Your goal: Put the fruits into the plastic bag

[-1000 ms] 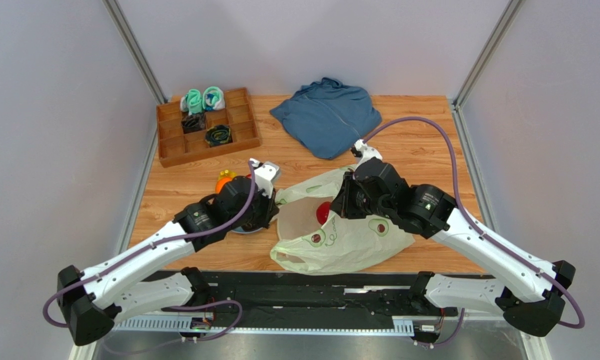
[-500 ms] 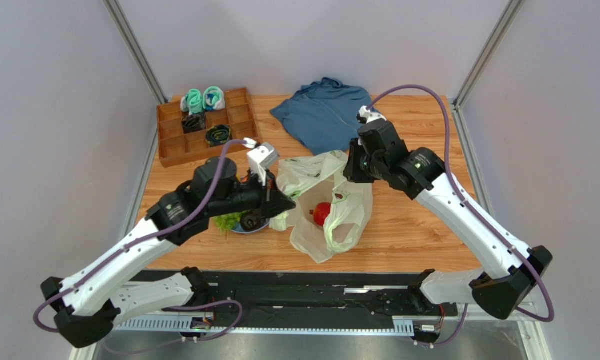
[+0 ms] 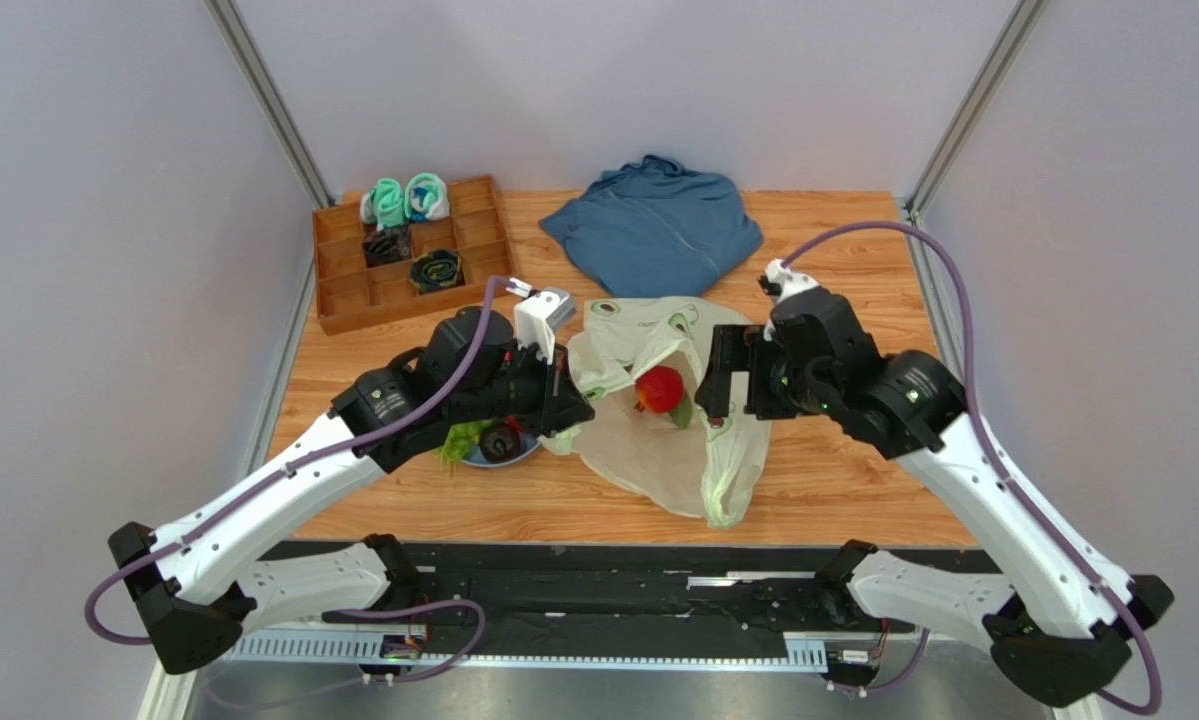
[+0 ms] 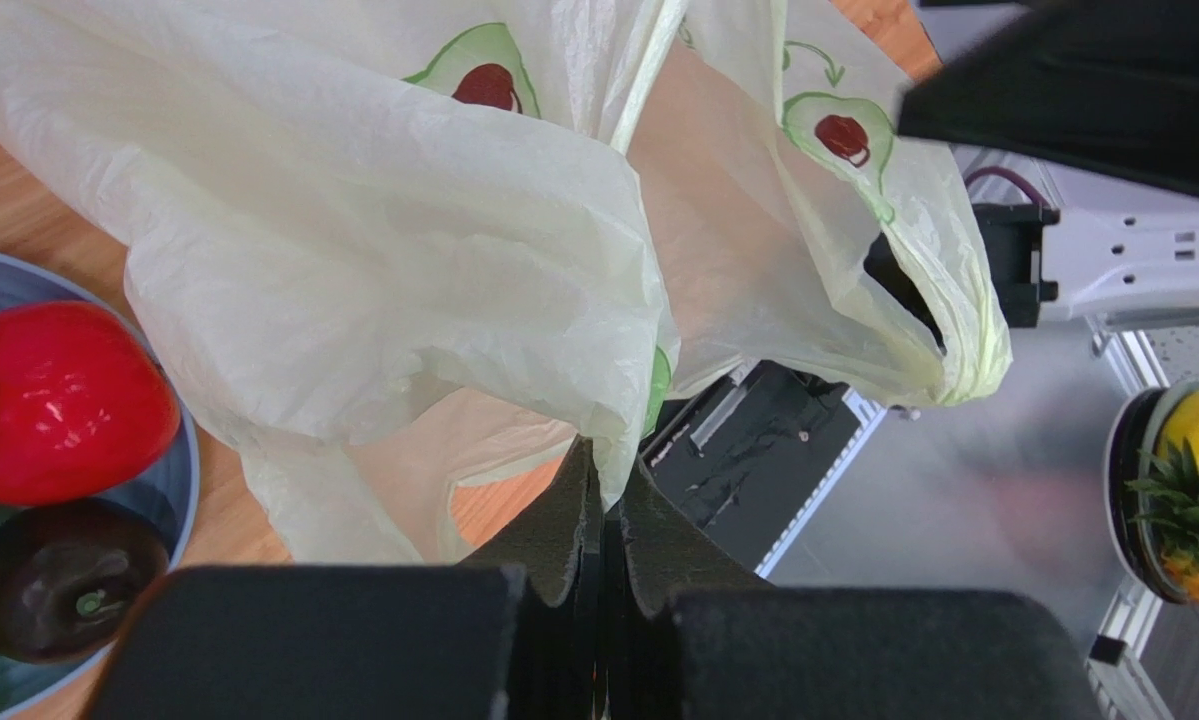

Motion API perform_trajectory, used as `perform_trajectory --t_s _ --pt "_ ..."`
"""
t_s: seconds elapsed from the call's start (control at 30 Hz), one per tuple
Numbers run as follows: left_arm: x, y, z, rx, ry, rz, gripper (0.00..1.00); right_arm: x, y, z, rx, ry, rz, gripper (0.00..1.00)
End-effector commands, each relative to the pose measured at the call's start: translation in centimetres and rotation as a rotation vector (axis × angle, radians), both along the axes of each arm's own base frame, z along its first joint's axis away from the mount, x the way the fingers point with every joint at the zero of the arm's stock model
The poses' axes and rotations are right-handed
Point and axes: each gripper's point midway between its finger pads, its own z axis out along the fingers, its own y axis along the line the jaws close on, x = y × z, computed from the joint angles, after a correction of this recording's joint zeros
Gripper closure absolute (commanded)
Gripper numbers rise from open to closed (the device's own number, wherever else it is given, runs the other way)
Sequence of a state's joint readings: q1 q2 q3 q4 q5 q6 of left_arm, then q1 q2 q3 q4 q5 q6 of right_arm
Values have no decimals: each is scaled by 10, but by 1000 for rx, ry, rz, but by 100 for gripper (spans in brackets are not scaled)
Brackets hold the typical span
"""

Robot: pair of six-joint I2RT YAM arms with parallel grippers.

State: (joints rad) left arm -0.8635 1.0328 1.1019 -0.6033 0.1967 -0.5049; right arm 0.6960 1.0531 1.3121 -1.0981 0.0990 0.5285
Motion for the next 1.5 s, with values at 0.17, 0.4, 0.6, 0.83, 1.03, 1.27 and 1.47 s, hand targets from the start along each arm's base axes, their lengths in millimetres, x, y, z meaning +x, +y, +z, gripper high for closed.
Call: perform_trajectory --t_s 0.17,0.4,0.6,0.83,1.03,1.27,1.47 --pt "25 -7 21 -46 20 125 100 -66 -12 3 59 136 -6 0" --pt "31 -6 24 -46 23 153 100 -106 26 -3 194 211 87 3" --pt "30 -3 25 -47 36 169 100 -113 59 7 283 149 133 10" --pt "28 0 28 -59 42 182 100 -103 73 -12 180 40 150 15" --pt "25 4 32 -67 46 188 100 -97 75 -32 91 -33 145 19" --pt "23 6 34 -74 46 195 100 -94 76 -55 -9 -111 122 35" --pt "25 8 38 -78 43 209 100 -88 69 -58 -51 -147 107 66"
